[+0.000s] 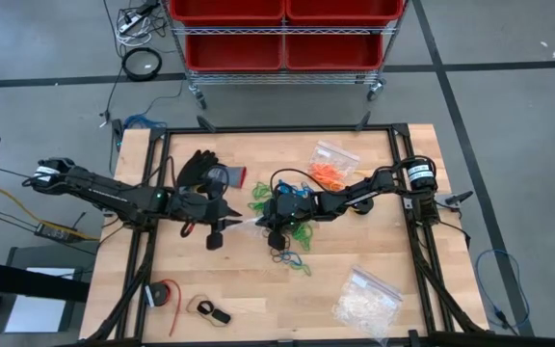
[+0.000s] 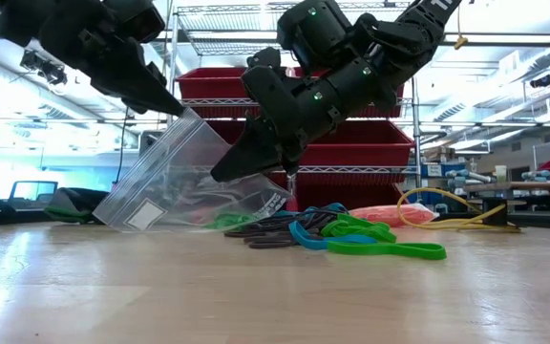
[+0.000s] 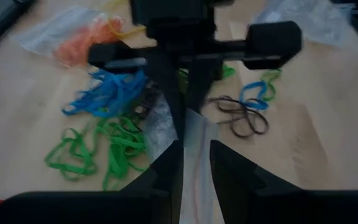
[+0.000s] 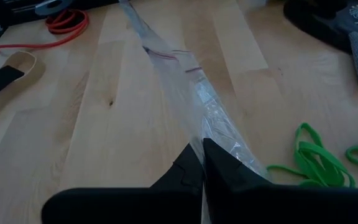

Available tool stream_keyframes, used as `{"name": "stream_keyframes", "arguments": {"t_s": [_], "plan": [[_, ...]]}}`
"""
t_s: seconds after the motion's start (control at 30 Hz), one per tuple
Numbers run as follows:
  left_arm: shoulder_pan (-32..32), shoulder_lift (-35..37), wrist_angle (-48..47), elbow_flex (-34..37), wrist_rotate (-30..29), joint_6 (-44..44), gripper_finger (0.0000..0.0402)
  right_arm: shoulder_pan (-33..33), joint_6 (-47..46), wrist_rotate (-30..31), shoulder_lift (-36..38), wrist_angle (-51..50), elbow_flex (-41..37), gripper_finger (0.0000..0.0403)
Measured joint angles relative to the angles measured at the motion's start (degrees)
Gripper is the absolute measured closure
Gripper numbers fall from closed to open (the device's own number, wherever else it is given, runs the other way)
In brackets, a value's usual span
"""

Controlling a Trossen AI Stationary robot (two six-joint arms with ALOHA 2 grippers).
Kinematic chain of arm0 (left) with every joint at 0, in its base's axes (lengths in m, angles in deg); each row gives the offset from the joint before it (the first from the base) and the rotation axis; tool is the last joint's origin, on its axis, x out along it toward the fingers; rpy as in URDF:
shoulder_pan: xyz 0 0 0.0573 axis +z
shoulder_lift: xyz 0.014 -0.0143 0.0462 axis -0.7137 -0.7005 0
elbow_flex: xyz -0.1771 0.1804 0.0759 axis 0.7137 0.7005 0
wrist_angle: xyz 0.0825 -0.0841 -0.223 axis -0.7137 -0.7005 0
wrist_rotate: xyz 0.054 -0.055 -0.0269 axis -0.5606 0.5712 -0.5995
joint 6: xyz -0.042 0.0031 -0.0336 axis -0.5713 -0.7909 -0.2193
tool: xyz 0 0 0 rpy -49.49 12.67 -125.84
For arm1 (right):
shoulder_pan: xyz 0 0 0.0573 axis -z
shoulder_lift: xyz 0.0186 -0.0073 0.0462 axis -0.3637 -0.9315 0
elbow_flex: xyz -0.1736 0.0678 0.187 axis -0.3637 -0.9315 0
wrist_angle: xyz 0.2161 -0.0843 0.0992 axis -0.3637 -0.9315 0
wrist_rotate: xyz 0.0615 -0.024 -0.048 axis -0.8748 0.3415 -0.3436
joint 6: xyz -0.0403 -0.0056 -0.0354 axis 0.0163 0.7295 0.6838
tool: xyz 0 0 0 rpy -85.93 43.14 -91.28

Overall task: Sort rubber bands
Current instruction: Open the transparent zip bag

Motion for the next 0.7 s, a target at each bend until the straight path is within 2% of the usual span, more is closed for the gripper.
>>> {"name": "stream_keyframes", "arguments": {"t_s": [0.37, 0.7], "plan": [[-0.02, 0.00, -0.37, 0.00, 2.74, -1.85, 0.0314, 0.00, 0.02, 0.00, 0.00, 0.02, 0.00, 0.0403], [-0.02, -0.71, -0.23, 0.00, 2.86, -2.18, 0.0314, 0.02, 0.04, 0.00, 0.00, 0.04, 0.00, 0.0403]]}}
